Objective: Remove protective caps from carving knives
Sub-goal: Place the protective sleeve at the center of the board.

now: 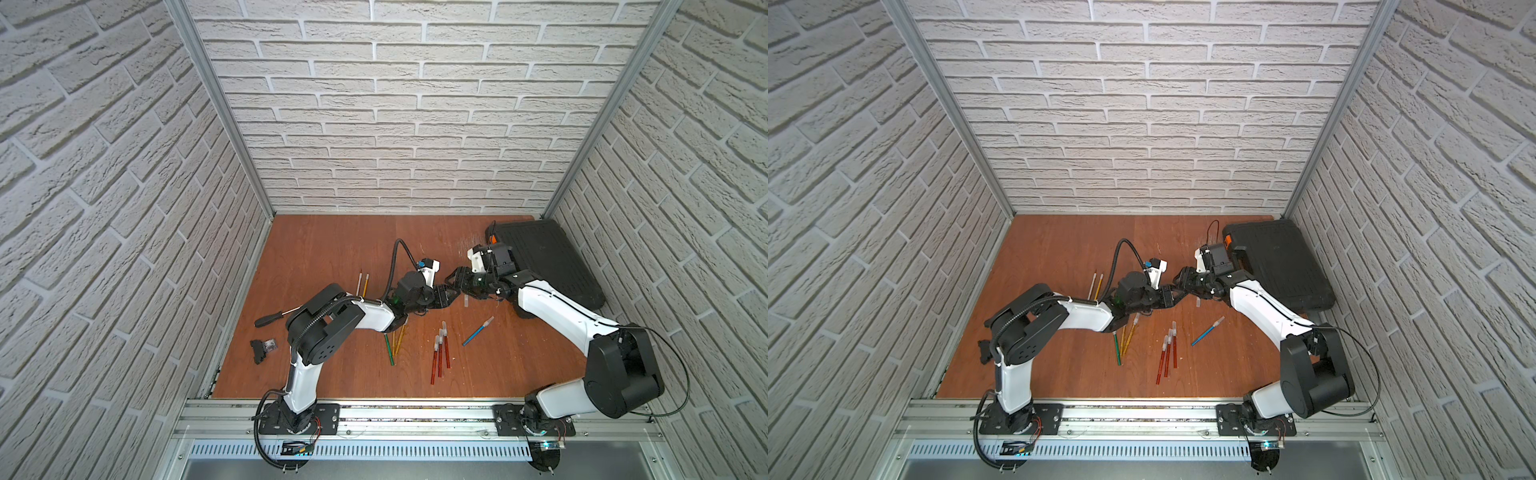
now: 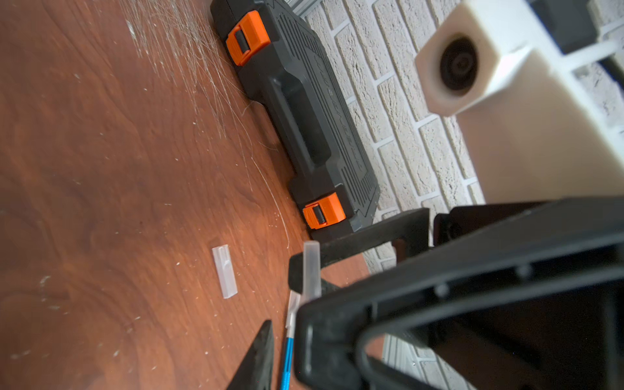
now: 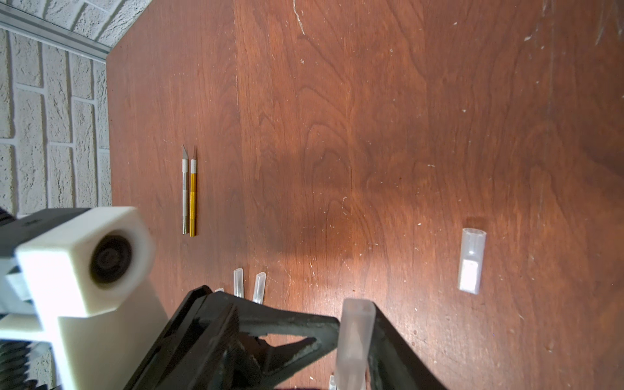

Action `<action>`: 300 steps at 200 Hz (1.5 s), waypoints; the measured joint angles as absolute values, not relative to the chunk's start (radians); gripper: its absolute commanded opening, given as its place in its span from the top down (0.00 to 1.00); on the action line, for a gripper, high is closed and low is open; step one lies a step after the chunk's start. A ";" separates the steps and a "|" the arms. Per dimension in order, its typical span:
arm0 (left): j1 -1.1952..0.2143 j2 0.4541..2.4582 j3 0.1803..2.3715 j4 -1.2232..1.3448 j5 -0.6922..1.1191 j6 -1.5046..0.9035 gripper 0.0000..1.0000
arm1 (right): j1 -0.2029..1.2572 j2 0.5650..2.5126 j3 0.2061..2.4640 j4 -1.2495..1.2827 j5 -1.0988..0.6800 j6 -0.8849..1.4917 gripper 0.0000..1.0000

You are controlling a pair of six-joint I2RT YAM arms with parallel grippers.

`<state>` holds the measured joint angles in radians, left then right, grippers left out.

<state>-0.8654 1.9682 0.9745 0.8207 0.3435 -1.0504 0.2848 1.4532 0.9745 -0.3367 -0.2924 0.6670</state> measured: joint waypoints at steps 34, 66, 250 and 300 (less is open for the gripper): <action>-0.867 1.984 0.986 0.843 0.350 -1.074 0.79 | 0.285 1.453 0.974 -0.326 -0.294 0.670 0.42; -0.869 1.985 0.991 0.845 0.350 -1.078 0.88 | 0.285 1.453 0.973 -0.325 -0.294 0.670 0.43; -0.873 2.115 1.245 0.398 0.232 -1.023 0.89 | 0.273 1.258 0.963 -0.490 -0.060 0.556 0.38; -0.882 2.174 1.374 0.206 0.205 -0.990 0.86 | 0.270 1.214 0.908 -0.520 -0.042 0.512 0.38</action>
